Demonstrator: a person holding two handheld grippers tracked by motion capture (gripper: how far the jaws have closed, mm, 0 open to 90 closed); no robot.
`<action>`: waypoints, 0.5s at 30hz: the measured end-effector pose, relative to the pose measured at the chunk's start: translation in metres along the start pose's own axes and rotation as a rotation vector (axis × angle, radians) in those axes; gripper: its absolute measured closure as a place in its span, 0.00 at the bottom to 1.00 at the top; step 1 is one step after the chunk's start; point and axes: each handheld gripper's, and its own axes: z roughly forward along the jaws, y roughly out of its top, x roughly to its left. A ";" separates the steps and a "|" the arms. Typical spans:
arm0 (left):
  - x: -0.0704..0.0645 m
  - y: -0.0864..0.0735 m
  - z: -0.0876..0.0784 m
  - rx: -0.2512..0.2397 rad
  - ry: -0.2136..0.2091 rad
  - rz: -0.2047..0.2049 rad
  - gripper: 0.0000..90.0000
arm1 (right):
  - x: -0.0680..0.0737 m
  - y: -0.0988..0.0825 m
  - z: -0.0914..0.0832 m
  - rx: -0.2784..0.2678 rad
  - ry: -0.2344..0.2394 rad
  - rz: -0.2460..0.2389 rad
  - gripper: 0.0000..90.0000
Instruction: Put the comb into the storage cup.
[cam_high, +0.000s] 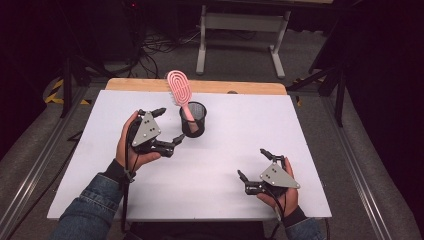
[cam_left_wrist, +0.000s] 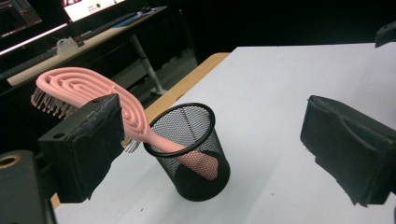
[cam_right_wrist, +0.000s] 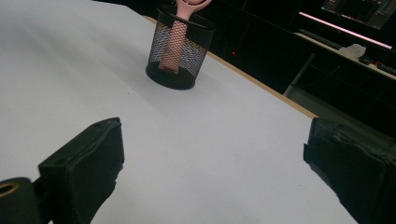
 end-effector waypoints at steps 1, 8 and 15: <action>-0.001 -0.001 -0.001 -0.003 0.001 0.000 0.08 | 0.000 0.000 0.000 0.000 0.000 -0.001 0.06; -0.004 -0.005 -0.010 -0.007 -0.001 0.006 0.08 | 0.001 0.001 0.000 -0.002 0.002 -0.003 0.06; -0.007 -0.008 -0.017 0.002 0.000 0.025 0.08 | 0.001 0.001 -0.001 -0.003 0.001 -0.005 0.06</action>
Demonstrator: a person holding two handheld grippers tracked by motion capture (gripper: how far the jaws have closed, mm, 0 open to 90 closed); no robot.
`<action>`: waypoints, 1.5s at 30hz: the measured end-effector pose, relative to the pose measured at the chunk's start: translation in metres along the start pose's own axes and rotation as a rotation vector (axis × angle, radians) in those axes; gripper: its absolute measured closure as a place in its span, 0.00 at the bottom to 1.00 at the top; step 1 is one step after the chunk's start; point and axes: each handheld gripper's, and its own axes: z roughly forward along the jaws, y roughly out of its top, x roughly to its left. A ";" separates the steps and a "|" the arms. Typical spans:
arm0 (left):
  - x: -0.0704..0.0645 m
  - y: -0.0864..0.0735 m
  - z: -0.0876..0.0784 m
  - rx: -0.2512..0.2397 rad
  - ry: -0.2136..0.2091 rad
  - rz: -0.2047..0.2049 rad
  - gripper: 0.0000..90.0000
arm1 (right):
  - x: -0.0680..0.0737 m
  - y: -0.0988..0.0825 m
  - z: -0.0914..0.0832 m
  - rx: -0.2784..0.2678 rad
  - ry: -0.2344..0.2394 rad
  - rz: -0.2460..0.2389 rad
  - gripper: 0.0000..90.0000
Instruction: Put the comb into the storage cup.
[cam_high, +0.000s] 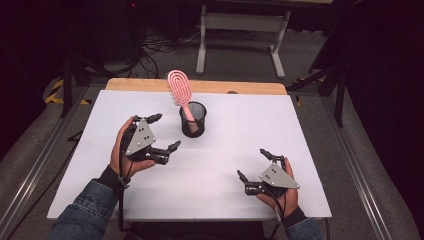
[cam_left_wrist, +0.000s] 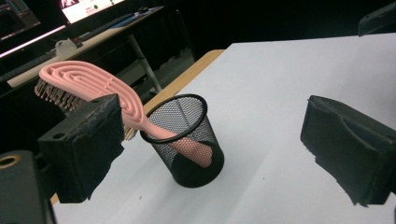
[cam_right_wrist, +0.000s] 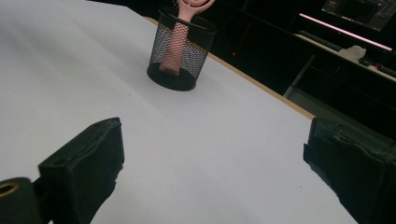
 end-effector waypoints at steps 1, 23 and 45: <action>-0.001 0.000 -0.001 -0.001 -0.001 0.000 0.08 | 0.000 0.000 0.000 0.000 0.000 0.000 0.06; -0.012 -0.018 -0.019 0.025 0.002 0.028 0.08 | 0.001 0.000 0.000 -0.002 -0.005 -0.006 0.06; -0.026 -0.050 -0.031 0.066 0.011 0.036 0.09 | 0.003 0.000 0.000 0.002 0.001 -0.014 0.06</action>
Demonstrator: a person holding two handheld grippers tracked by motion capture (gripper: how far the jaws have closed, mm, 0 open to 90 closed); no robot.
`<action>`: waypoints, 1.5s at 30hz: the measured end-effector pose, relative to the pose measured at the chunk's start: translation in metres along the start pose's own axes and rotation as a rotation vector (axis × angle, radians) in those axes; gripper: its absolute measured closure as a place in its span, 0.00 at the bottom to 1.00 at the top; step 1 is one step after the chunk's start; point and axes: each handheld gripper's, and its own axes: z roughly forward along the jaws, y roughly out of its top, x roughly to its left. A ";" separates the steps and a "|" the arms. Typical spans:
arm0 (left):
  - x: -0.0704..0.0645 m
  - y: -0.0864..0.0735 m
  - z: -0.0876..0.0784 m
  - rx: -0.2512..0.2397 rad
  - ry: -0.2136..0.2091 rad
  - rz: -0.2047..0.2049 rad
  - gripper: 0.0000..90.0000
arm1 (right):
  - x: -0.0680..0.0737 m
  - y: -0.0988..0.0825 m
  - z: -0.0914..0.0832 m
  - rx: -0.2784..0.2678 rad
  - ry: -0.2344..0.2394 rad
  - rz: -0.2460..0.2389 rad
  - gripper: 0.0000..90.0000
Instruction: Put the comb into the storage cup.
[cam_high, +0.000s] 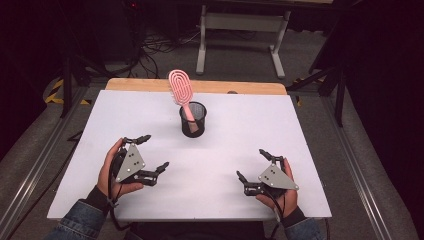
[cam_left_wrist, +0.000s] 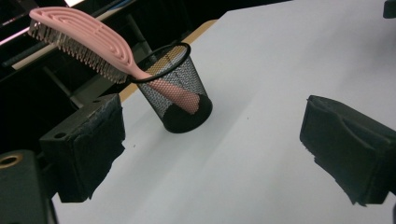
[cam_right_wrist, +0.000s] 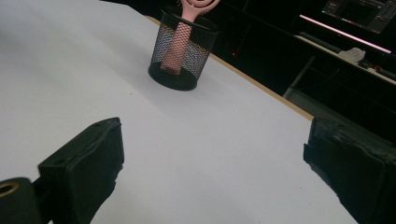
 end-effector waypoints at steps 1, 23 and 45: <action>-0.001 -0.002 0.000 0.010 0.001 0.006 0.09 | 0.001 0.000 0.000 0.001 0.001 0.000 0.06; -0.001 -0.043 -0.009 0.058 0.024 -0.056 0.09 | 0.002 -0.001 0.001 0.006 0.002 -0.010 0.06; 0.007 -0.074 -0.038 0.079 0.058 -0.181 0.08 | 0.001 -0.003 0.002 0.018 -0.005 -0.011 0.06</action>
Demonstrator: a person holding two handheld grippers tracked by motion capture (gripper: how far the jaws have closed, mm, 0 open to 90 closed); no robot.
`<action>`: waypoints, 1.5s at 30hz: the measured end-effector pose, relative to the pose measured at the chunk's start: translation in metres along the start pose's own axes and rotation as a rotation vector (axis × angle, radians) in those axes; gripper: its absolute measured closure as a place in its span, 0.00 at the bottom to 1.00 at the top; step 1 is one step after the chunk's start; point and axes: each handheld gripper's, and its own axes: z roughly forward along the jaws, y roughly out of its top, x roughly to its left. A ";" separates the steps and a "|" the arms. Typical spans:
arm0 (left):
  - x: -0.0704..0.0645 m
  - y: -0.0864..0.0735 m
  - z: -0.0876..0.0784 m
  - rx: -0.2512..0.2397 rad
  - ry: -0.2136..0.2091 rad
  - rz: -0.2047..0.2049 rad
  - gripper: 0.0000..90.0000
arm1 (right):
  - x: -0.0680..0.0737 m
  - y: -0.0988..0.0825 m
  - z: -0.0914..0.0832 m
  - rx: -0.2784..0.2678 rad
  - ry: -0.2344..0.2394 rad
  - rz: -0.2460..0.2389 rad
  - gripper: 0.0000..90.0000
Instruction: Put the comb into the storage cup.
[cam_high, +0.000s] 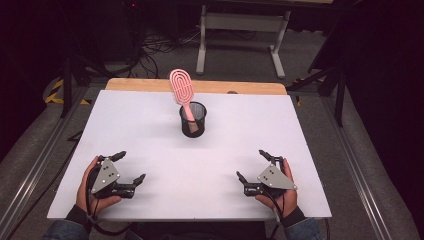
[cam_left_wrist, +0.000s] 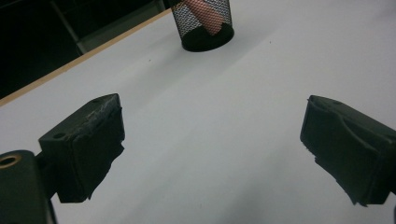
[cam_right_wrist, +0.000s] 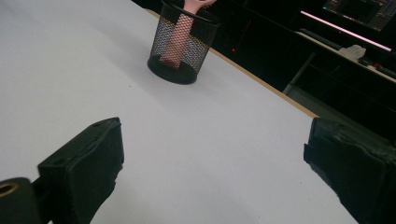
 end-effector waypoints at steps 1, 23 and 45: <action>0.001 -0.001 -0.001 0.000 0.003 -0.002 0.08 | 0.000 0.000 0.000 0.000 0.000 -0.001 0.06; -0.001 -0.001 -0.001 -0.012 -0.011 -0.002 0.08 | 0.002 0.001 -0.002 0.000 -0.004 -0.007 0.06; -0.003 -0.001 0.002 -0.006 -0.020 0.009 0.08 | 0.000 0.000 -0.002 0.001 -0.003 -0.002 0.06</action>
